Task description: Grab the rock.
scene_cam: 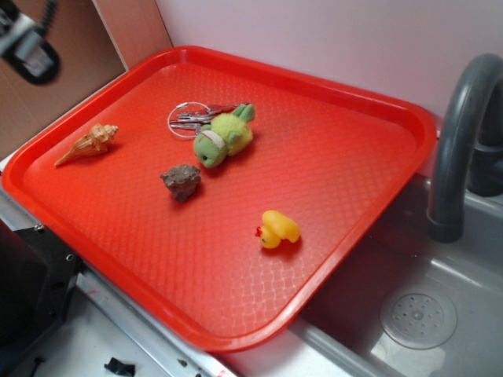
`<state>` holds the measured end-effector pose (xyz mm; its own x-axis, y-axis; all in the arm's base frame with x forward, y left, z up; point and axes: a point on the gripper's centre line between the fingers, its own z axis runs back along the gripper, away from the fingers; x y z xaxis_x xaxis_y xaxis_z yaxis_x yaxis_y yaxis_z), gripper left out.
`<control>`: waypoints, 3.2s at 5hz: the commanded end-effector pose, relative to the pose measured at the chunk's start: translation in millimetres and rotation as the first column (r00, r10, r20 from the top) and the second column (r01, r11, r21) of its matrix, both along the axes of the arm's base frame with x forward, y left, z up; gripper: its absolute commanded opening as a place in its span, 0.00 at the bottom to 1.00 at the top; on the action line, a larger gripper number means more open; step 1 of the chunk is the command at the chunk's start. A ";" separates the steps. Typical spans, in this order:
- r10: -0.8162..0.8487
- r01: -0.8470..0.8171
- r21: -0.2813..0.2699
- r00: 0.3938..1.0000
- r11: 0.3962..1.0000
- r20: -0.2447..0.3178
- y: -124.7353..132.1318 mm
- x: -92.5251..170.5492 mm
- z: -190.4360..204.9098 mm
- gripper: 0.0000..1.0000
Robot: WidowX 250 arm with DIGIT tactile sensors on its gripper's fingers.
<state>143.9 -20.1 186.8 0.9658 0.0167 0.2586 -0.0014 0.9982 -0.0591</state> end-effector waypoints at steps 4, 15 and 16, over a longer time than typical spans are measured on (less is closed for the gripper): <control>-0.094 0.112 0.097 0.980 0.989 -0.176 -17.8 55.1 -108.1 1.00; 0.004 -0.009 -0.031 0.989 0.999 -0.147 -9.1 37.2 27.5 0.00; 0.029 -0.032 -0.017 0.989 0.999 -0.147 -4.1 36.9 23.1 0.00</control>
